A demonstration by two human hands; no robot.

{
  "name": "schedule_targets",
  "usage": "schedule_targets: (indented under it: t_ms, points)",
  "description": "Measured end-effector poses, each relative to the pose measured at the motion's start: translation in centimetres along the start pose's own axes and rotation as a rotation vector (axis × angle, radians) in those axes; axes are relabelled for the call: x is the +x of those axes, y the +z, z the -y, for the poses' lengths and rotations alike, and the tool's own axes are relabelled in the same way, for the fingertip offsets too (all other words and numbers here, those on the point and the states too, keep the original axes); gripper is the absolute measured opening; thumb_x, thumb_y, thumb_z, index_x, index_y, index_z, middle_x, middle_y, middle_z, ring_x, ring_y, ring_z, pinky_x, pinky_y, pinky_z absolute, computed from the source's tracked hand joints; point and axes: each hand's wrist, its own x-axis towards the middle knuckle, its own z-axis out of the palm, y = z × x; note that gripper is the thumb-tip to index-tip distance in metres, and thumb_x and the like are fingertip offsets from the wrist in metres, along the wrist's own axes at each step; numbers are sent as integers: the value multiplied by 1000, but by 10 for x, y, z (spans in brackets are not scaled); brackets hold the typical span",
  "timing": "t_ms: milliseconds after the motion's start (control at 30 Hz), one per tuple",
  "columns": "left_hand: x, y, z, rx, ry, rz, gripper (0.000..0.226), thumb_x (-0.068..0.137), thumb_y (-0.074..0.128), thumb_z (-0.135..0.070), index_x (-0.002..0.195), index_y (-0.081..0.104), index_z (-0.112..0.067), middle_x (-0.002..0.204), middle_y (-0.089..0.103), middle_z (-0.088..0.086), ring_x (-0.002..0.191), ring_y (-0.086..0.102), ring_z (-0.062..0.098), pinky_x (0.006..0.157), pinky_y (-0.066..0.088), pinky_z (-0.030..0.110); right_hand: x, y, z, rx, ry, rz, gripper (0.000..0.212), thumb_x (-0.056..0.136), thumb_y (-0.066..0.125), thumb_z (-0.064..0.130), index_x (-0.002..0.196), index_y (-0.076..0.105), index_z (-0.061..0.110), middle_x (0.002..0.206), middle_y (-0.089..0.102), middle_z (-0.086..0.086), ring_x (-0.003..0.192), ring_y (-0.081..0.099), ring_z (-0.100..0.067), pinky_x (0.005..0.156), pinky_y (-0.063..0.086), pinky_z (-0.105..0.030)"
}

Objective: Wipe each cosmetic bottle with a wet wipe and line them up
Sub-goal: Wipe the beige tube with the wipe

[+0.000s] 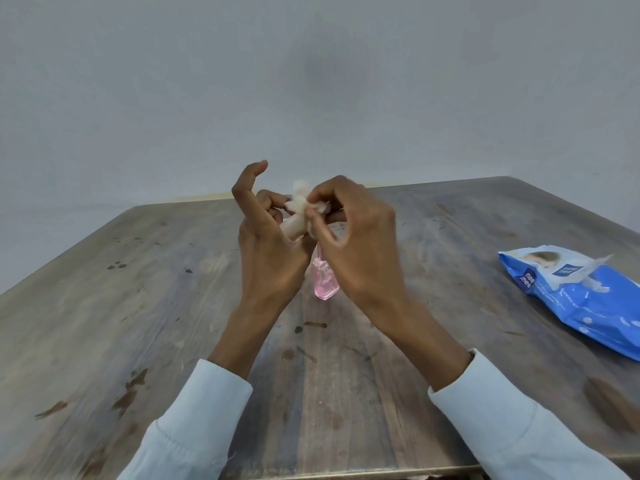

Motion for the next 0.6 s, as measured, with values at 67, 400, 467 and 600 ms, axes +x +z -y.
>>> schedule_targets:
  t_ms: [67, 400, 467, 600]
  points:
    - [-1, 1, -1, 8, -1, 10, 92, 86, 89, -19, 154, 27, -18, 90, 62, 0, 79, 64, 20, 67, 52, 28, 3, -5, -9, -24, 73, -57, 11, 94, 76, 5, 99, 68, 10, 92, 70, 3, 86, 69, -17, 76, 58, -42]
    - [-1, -2, 3, 54, -35, 10, 80, 91, 73, -26, 154, 25, -18, 91, 63, 5, 74, 65, 18, 67, 55, 37, -3, 6, 6, 17, -85, 107, 14, 91, 73, -4, 100, 70, 6, 96, 70, -1, 87, 67, -18, 75, 58, -40]
    - [-1, 1, 3, 40, -76, 27, 83, 88, 85, -29, 151, 32, -22, 94, 64, 2, 79, 64, 17, 69, 53, 29, 3, -2, -4, -35, -5, 29, 16, 90, 71, -6, 98, 69, 8, 94, 68, 1, 86, 66, -18, 74, 56, -42]
    - [1, -2, 3, 19, -171, 63, 47, 92, 83, -40, 130, 60, -24, 105, 67, -5, 93, 65, 11, 76, 52, 21, 12, -14, -9, -34, 39, -132, 14, 93, 71, -5, 99, 69, 6, 95, 68, 2, 85, 66, -14, 76, 59, -39]
